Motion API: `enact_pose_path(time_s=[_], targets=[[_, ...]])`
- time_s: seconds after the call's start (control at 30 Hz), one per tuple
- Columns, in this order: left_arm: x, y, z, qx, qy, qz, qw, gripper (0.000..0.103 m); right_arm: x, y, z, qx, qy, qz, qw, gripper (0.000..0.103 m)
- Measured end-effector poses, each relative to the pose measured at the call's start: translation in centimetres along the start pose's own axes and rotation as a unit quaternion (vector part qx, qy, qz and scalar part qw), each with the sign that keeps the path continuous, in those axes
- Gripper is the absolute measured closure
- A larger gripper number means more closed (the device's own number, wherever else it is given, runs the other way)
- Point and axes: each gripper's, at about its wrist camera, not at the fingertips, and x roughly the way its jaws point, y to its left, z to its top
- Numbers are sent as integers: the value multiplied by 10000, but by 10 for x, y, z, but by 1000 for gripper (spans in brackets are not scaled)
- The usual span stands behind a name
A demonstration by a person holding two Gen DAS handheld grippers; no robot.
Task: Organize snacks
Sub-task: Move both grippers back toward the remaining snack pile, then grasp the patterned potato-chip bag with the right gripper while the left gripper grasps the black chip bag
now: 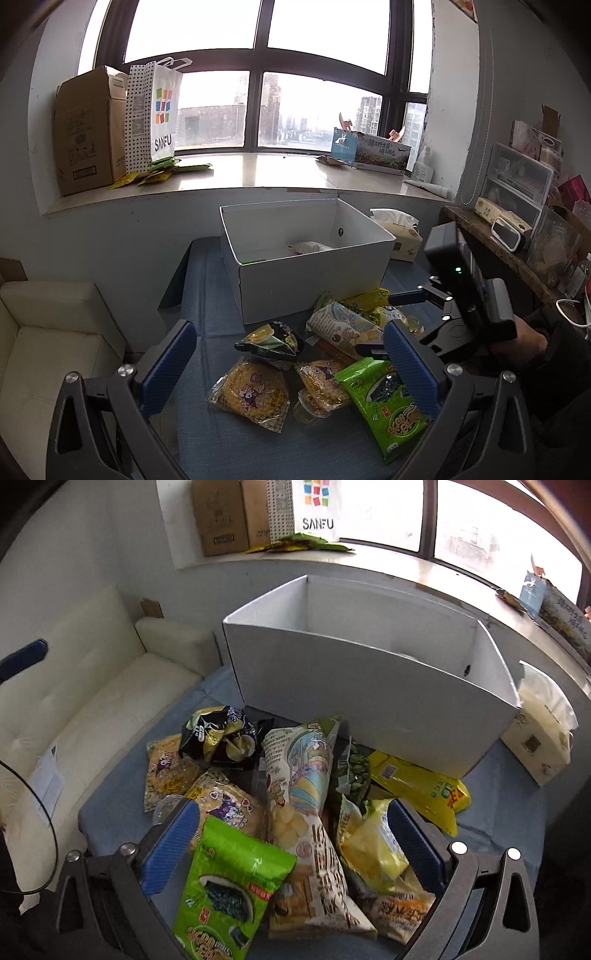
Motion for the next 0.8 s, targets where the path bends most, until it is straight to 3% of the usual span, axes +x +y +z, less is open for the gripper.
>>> enact_pose_path(time_s=[0.07, 0.23, 0.33, 0.47, 0.7, 0.8], targets=[[0, 4, -3, -15, 24, 14, 10000, 0, 18, 5, 6, -120, 224, -178, 9995, 11], [3, 14, -10, -126, 104, 55, 9999, 0, 54, 11, 3, -403, 783, -389, 9954, 60], [6, 17, -14, -150, 143, 51, 9998, 0, 53, 6, 0, -395, 724, -340, 9960, 70], [16, 20, -19, -170, 260, 59, 9995, 0, 25, -13, 2, 28, 269, 45, 9996, 71], [48, 14, -22, -128, 565, -202, 9981, 0, -48, -42, 7, 323, -858, -152, 9957, 71], [76, 12, -24, -110, 847, -322, 9958, 0, -86, -52, 10, 555, -1290, -16, 9901, 71]])
